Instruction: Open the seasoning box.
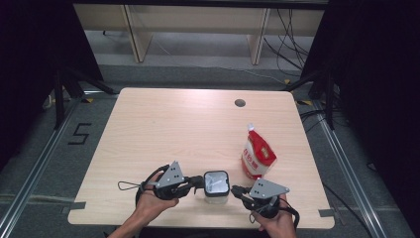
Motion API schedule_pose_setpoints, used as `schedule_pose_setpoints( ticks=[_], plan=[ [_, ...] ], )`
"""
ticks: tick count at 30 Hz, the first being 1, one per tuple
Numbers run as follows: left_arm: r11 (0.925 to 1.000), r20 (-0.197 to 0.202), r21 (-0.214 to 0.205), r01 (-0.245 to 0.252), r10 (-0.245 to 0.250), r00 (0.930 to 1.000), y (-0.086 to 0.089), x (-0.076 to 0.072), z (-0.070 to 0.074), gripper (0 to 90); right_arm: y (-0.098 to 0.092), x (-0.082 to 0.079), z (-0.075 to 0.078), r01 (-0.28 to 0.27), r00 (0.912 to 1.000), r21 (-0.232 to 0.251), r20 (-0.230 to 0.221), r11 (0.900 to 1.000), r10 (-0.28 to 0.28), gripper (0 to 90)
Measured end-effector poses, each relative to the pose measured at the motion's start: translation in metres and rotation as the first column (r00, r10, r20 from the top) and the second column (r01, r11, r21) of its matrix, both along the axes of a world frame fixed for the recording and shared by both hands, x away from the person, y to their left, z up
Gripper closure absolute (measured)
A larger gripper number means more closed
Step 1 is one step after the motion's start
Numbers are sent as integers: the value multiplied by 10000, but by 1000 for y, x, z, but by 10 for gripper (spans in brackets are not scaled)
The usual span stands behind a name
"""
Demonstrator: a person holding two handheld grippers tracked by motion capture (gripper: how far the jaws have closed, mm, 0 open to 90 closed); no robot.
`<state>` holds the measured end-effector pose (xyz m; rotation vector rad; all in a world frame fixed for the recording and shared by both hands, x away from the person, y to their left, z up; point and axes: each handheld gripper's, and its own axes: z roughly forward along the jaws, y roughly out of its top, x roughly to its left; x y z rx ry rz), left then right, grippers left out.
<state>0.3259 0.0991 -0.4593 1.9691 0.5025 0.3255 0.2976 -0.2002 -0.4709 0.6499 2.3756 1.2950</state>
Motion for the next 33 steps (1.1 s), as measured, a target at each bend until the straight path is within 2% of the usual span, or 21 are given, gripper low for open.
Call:
schedule_pose_setpoints(
  ticks=[1, 8, 12, 13, 17, 18, 21, 22, 23, 24, 25, 26, 27, 28, 29, 30, 33],
  plan=[
    [10000, 21, -2, 9, -9, 10000, 0, 0, 0, 883, 1, 1, 0, -159, 9998, 26, 84, 9999, 158, 855],
    [9999, 176, 46, 118, -119, 9998, 1, 0, -1, 884, 3, 1, -1, -311, 9995, -219, 67, 9993, 313, 893],
    [10000, 171, 12, 58, -58, 9998, 1, 0, -1, 884, 4, 2, -1, -347, 9994, -262, 82, 9991, 349, 897],
    [10000, 69, -39, 10, -9, 10000, 1, -1, -1, 884, 3, 2, 0, -345, 9994, -315, 83, 9989, 348, 897],
    [9997, 50, -156, 197, -196, 9998, -1, 0, -3, 886, 3, 1, 0, -252, 9996, -158, -91, 9996, 251, 896],
    [9997, 35, -173, 194, -193, 9998, -3, -2, -3, 888, 4, 2, 1, -436, 9990, -139, 79, 9990, 437, 897],
    [9996, 9, -204, 170, -170, 9999, -3, -2, -4, 888, 5, 2, 2, -472, 9987, -223, 164, 9986, 476, 896],
    [9979, -171, -644, -48, 37, 9998, -5, -4, -5, 888, 5, 2, 2, -472, 9987, -223, 164, 9986, 476, 896],
    [7564, -2634, -6003, -2597, 1196, 9572, -49, -19, -4, 887, 6, 2, 2, -451, 9989, -126, 132, 9989, 452, 896],
    [9983, -187, -588, -5, -6, 9998, -5, -3, -7, 885, 6, 2, 2, -533, 9985, -124, 119, 9985, 535, 897],
    [9983, -187, -588, -5, -6, 9998, -5, -3, -7, 881, 6, 2, 2, -533, 9985, -124, 119, 9985, 535, 897],
    [9534, -1001, -2843, -1011, 753, 9921, -22, -10, -8, 876, 6, 2, 2, -426, 9990, -261, 129, 9988, 430, 896],
    [9534, -1001, -2843, -1011, 753, 9921, -22, -10, -8, 872, 6, 2, 2, -426, 9990, -261, 129, 9988, 430, 896],
    [9420, -1068, -3210, -979, 667, 9920, -24, -12, -8, 872, 5, 3, 1, -437, 9989, -233, 145, 9988, 441, 897],
    [9770, -603, -2066, -520, 404, 9974, -15, -10, -6, 870, 5, 3, 1, -487, 9987, -297, 126, 9984, 491, 896],
    [9999, 195, -37, 137, -136, 9997, 0, -2, -1, 864, 4, 3, 1, -442, 9990, -237, 86, 9987, 444, 896],
    [9999, 160, -107, -24, 25, 9999, 2, -2, -2, 863, 4, 3, 1, -443, 9990, -347, 77, 9984, 446, 896]
  ],
)
